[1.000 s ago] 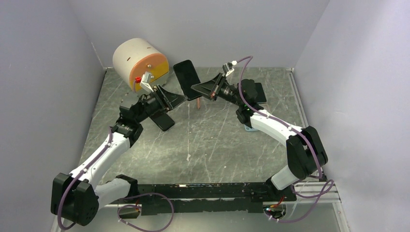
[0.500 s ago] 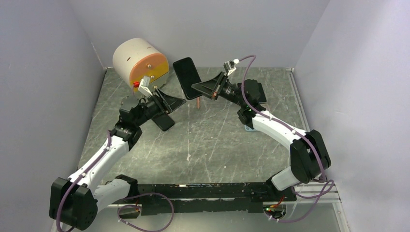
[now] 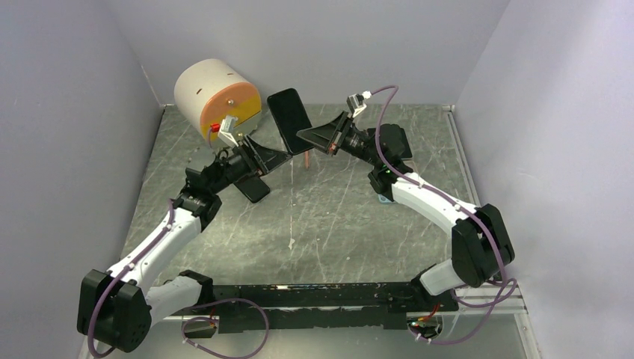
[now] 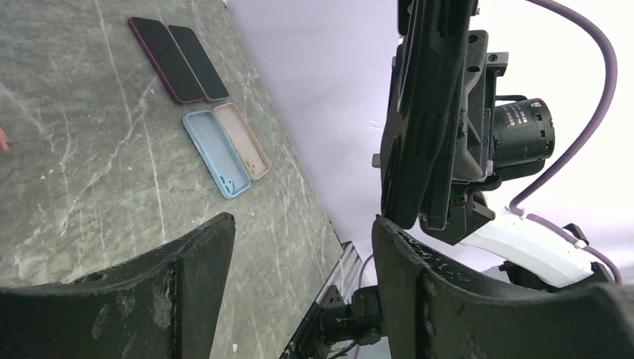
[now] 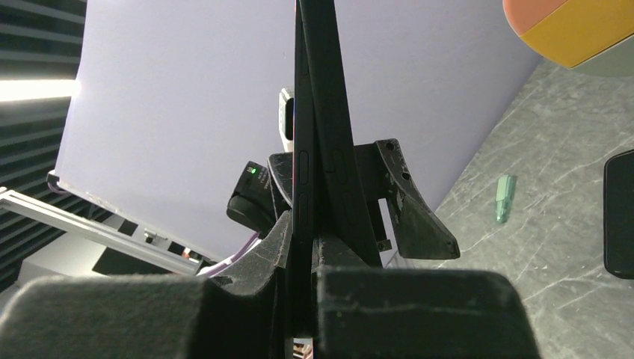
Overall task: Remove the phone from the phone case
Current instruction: Remove the phone case from the phone.
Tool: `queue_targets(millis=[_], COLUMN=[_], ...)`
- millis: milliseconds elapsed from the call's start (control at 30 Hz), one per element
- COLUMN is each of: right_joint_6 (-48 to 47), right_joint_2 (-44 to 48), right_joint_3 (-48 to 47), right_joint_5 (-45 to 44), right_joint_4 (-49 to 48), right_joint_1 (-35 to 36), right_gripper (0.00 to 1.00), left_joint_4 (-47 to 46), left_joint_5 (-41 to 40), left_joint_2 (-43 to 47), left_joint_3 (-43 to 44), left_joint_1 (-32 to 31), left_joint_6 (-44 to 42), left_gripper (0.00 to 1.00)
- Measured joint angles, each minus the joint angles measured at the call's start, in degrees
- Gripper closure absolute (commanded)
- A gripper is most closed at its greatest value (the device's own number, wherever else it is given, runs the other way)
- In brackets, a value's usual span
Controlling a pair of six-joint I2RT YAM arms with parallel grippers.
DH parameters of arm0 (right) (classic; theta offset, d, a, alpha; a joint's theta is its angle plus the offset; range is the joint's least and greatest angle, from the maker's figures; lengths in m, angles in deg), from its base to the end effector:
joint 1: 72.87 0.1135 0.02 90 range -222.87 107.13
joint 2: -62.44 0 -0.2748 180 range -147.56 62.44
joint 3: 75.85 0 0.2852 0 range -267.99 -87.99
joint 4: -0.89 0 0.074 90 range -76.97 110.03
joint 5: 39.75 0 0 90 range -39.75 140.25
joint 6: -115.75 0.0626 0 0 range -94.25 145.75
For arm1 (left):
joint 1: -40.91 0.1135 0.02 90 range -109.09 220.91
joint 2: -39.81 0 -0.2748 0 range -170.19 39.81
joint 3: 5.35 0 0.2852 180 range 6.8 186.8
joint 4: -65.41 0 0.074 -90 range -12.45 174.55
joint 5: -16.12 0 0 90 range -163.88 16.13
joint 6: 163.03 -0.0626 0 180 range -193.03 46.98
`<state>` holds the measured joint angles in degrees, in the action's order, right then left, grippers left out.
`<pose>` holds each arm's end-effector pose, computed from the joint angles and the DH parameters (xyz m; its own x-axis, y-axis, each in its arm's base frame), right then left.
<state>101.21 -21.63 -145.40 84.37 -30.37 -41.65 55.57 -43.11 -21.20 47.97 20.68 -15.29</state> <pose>0.3138 0.2312 0.3516 -0.7982 0.4533 -0.3968 -0.4615 -0.0367 0.8864 0.2677 -0.1328 0.3205 -0.6381 -0.5392 -0.5496 0.4444 0.3250 -0.8348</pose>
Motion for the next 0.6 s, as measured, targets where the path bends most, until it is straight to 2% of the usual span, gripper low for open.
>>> queue_targets(millis=[167,600], right_joint_6=[-0.02,-1.16], right_joint_2=[0.55,0.72], right_joint_3=[0.07,0.11], right_joint_5=[0.02,-0.22], right_joint_4=[-0.02,0.50], right_joint_1=[0.02,0.00], right_gripper=[1.00,1.00], left_joint_4=[0.04,-0.85], left_joint_5=[1.01,5.33], left_joint_2=[-0.11,-2.19], left_joint_3=[0.26,1.36], left_joint_1=[-0.02,-1.07], left_joint_6=[-0.09,-0.04], left_gripper=[0.24,0.25])
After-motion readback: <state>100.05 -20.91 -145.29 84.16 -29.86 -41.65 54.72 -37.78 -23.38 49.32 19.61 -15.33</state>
